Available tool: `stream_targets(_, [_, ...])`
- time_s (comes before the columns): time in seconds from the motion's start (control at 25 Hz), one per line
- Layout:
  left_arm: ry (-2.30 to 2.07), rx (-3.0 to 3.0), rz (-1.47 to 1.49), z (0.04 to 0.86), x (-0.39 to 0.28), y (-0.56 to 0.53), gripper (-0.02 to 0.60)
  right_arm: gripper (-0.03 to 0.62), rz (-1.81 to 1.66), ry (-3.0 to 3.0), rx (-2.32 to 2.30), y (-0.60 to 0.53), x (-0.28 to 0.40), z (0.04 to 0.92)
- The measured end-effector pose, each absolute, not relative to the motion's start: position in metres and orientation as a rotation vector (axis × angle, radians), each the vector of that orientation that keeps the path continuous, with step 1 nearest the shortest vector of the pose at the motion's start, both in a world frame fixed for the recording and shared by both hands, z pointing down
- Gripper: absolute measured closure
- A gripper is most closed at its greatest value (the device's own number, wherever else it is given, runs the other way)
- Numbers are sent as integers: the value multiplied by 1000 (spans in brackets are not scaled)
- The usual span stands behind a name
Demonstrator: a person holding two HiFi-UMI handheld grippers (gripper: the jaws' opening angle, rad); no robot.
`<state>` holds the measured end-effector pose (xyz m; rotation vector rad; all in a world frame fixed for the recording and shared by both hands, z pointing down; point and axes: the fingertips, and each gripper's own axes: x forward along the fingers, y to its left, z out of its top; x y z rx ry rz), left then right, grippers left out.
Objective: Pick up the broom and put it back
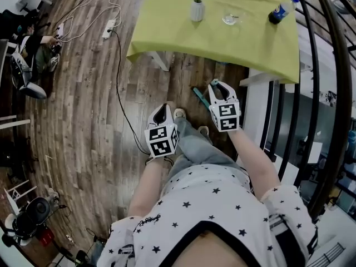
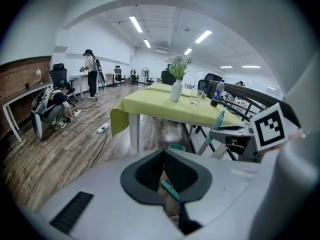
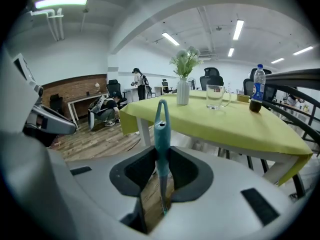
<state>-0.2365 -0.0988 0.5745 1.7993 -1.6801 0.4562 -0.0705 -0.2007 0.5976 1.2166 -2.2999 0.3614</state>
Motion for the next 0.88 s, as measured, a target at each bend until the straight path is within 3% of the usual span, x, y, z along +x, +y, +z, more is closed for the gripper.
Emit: stream_targets(0.88, [-1594, 1843, 493, 598, -245, -141, 571, 517, 398, -2251, 1218, -245, -108, 638])
